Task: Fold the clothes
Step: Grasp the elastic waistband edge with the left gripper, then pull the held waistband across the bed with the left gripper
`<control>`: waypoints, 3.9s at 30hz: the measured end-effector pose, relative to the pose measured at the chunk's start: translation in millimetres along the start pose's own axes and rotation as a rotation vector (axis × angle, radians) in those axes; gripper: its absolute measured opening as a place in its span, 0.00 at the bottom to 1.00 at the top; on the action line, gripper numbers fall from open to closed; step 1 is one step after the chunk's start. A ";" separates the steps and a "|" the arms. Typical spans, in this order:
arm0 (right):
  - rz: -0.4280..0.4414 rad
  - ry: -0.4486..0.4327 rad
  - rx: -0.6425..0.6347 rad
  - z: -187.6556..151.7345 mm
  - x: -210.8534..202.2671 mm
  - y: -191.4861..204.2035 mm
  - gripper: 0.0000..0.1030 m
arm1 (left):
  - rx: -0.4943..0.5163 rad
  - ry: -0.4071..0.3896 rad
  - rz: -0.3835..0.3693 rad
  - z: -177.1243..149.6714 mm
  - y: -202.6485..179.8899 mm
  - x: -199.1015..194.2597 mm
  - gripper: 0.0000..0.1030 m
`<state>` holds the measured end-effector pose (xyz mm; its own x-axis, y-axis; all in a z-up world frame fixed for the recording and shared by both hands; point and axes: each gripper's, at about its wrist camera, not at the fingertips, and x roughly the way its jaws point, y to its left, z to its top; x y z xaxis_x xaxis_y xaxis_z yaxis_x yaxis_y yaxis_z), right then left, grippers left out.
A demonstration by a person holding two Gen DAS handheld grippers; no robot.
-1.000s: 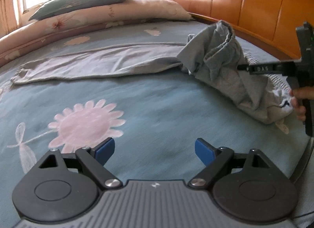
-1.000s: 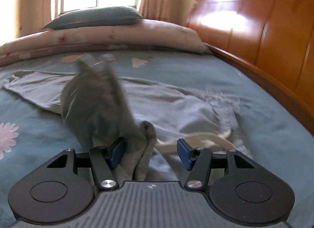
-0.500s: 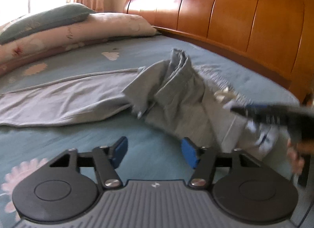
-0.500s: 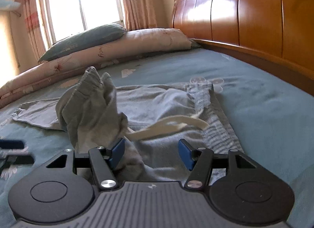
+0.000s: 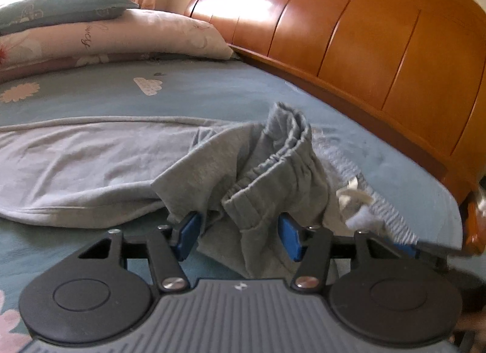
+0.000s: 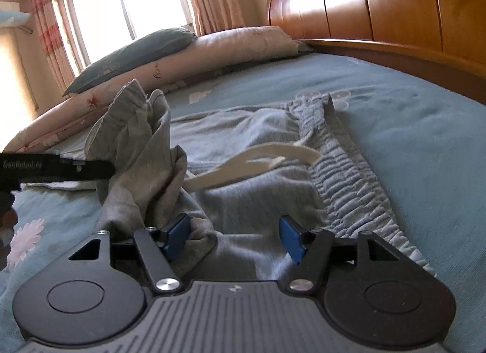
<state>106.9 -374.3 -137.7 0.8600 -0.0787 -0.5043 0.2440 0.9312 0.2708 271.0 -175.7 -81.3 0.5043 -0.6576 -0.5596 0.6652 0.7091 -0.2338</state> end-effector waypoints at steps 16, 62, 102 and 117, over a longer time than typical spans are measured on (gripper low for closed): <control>0.020 0.029 -0.017 -8.8 11.9 -2.3 0.79 | 0.068 -0.013 -0.083 2.5 -18.5 10.6 0.54; 0.051 0.002 -0.085 -11.4 -26.7 33.7 0.96 | -0.179 -0.013 0.291 -28.0 45.5 -156.6 0.10; 0.116 0.051 -0.281 -0.4 -60.0 91.7 0.96 | -0.550 -0.169 0.893 -80.3 192.6 -377.5 0.10; 0.145 0.077 -0.899 -26.1 -53.2 162.3 0.91 | -0.709 -0.200 0.970 -106.3 255.5 -432.7 0.12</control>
<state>89.0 -209.7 -88.3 0.8146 0.0546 -0.5774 -0.3328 0.8593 -0.3883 164.2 317.1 16.6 0.7422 0.2397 -0.6259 -0.4522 0.8683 -0.2037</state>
